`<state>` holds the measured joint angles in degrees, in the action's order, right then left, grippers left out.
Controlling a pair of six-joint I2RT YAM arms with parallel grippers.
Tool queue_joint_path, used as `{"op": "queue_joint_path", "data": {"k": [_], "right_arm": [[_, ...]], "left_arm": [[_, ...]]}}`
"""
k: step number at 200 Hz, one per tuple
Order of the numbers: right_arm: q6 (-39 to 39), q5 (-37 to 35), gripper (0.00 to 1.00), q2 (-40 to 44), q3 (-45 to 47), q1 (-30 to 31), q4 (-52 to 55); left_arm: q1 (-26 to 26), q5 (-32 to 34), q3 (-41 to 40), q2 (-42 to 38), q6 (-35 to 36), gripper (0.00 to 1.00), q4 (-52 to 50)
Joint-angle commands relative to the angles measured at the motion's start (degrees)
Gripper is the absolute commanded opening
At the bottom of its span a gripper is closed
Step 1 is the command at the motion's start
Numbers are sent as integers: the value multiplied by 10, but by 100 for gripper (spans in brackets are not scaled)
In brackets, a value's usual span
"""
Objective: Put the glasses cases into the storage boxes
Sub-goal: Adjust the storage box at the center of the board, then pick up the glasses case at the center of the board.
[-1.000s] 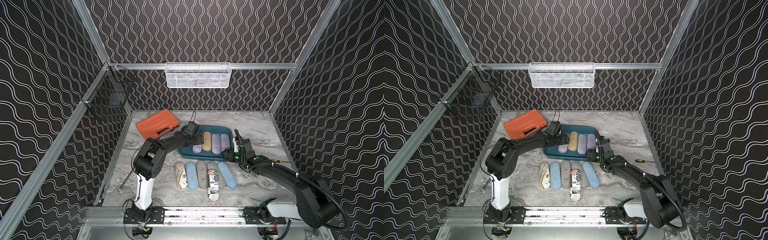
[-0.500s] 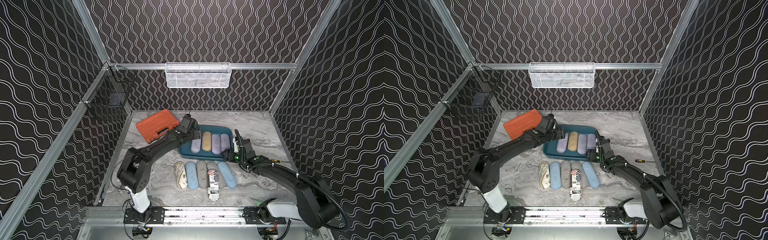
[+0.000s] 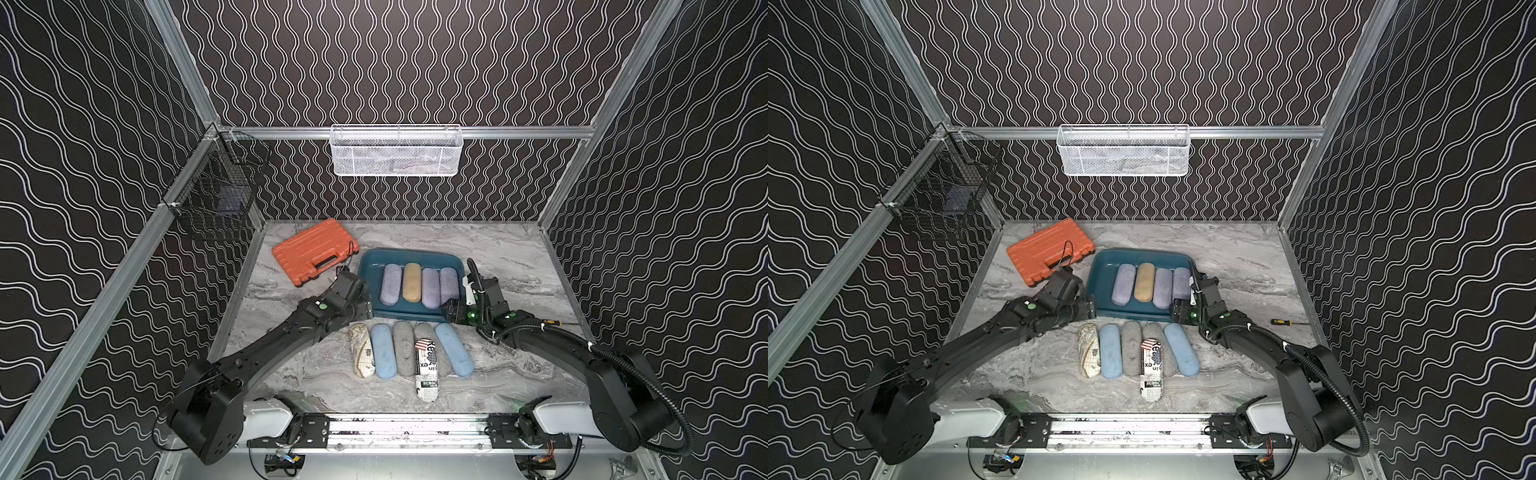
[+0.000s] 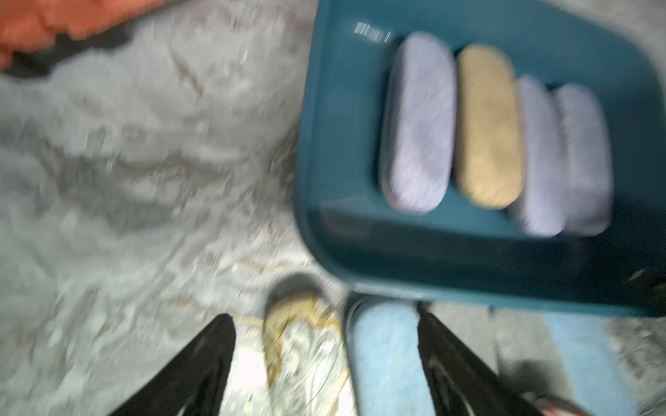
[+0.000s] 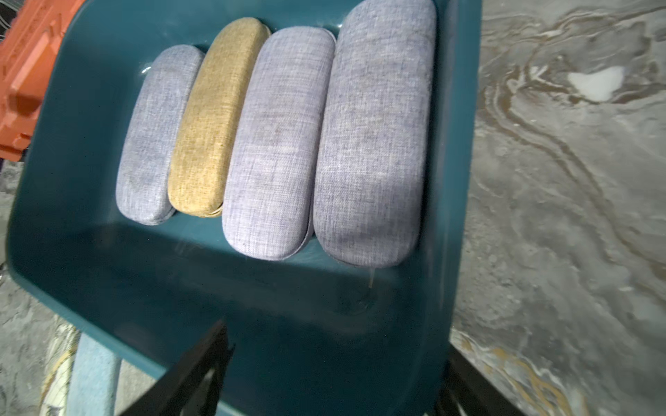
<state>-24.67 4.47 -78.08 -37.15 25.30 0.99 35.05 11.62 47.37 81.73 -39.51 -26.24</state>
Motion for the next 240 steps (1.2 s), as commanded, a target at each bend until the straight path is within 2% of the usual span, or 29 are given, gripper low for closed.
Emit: {"op": "queue_joint_path", "data": {"k": [1, 28, 63, 128, 240], "right_arm": [[-5, 27, 81, -2, -8, 1, -28], [-6, 33, 81, 4, -7, 1, -27], [-5, 29, 81, 15, -2, 0, -21], [-6, 21, 81, 31, 13, 1, -19], [-9, -15, 83, 42, 29, 1, -15]], "left_arm": [[11, -16, -32, -3, -36, 83, 11], [30, -39, -57, 10, -57, 83, 39], [55, -35, -54, 47, -65, 82, 43], [60, -22, -64, 86, -83, 80, 48], [61, -7, -82, 51, -94, 79, 38]]}}
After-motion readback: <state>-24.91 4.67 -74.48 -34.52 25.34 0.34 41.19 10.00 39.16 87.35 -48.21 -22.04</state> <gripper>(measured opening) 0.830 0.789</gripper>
